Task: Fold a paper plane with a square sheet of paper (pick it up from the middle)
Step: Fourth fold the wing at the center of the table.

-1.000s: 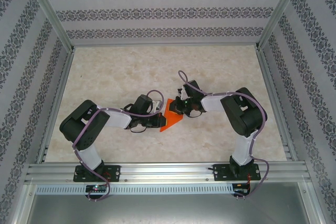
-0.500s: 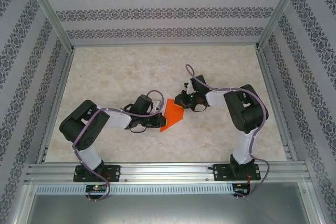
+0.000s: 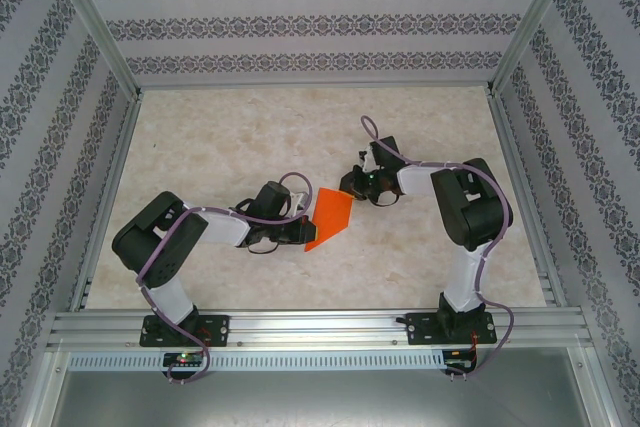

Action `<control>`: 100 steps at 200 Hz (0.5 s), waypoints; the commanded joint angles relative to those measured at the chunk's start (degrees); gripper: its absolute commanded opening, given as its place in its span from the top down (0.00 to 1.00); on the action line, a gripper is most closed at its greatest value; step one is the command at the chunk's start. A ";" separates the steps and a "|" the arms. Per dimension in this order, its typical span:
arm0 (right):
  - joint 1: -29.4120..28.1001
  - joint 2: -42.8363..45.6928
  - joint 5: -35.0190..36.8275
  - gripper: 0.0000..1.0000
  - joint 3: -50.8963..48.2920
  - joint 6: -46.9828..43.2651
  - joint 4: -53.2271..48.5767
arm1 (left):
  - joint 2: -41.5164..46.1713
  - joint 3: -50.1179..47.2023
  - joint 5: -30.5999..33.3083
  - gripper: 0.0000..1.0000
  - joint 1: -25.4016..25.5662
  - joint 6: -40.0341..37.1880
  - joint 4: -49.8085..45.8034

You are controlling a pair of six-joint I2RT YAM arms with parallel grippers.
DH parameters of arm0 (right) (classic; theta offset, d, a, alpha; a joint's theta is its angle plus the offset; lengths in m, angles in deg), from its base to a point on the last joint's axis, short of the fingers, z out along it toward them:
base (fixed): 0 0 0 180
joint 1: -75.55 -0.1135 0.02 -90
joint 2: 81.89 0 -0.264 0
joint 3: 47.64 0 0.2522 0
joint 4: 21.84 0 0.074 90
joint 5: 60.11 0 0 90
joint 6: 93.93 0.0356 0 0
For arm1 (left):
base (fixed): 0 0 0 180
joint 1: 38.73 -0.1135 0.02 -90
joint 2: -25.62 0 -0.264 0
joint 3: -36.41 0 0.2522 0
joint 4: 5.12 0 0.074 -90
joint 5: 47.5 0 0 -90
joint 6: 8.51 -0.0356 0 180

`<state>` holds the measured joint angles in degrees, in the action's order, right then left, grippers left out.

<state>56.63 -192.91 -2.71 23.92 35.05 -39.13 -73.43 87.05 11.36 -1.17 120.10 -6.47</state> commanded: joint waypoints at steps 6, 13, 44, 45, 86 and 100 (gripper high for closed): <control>2.00 -1.22 3.04 0.86 2.20 -2.49 -2.18 | -1.71 -3.67 3.60 1.00 0.41 -1.69 -13.68; 2.02 -0.77 2.74 0.86 2.60 -2.66 -2.59 | -1.63 -3.73 3.61 1.00 0.40 -1.63 -13.63; 1.70 5.27 1.37 0.84 3.24 -2.24 -4.80 | -1.64 -3.25 3.35 1.00 0.40 -1.79 -13.98; 1.69 5.55 1.43 0.84 3.31 -2.29 -4.94 | -1.61 -3.24 3.31 1.00 0.41 -1.83 -13.98; -2.58 12.59 1.23 0.84 0.56 -0.87 -4.56 | -1.88 -2.39 2.92 1.00 0.39 -1.87 -14.00; -5.27 12.42 0.44 0.86 -1.31 1.07 -1.81 | -2.11 -2.12 2.83 1.00 0.41 -1.91 -14.07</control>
<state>55.63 -181.30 -1.25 25.54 34.07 -43.83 -73.14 87.25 11.50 -1.14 119.65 -7.44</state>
